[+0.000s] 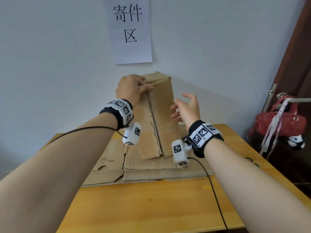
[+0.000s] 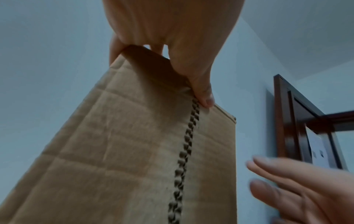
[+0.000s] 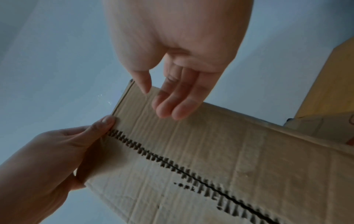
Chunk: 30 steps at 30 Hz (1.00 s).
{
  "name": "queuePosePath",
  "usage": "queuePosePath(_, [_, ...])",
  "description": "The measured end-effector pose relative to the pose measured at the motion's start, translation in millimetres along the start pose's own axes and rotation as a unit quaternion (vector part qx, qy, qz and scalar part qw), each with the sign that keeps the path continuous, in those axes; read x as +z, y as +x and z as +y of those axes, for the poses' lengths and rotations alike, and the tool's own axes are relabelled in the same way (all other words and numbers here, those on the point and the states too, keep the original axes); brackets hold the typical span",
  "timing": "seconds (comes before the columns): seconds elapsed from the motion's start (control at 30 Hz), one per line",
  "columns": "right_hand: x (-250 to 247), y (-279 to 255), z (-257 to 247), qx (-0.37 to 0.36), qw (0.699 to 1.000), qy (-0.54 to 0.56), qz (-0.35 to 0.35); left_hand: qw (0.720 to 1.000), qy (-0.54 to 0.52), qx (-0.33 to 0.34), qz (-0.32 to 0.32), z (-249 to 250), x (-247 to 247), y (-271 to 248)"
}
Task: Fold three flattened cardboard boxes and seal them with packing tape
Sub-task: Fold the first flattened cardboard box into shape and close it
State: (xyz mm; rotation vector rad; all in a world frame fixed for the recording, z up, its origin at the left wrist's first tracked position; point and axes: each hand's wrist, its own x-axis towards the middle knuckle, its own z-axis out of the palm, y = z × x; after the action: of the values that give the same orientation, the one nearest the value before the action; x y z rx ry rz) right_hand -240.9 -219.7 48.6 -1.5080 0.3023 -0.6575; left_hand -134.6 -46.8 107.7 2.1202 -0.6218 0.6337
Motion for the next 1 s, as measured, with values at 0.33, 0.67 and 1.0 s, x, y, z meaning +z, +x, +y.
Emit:
queuePosePath(0.33, [-22.1, -14.4, -15.4, -0.051, 0.989, -0.052, 0.129, 0.981, -0.108, -0.097, 0.126, 5.8, -71.6, -7.6])
queuePosePath(0.67, [-36.7, -47.3, -41.4, 0.042, 0.985, -0.137, 0.098, 0.948, -0.129, -0.239, 0.166, -13.4, -125.4, -32.1])
queuePosePath(1.0, [-28.9, -72.4, -62.6, -0.086, 0.994, -0.041, -0.049, 0.915, -0.149, -0.373, 0.036, -69.6, -160.8, -35.3])
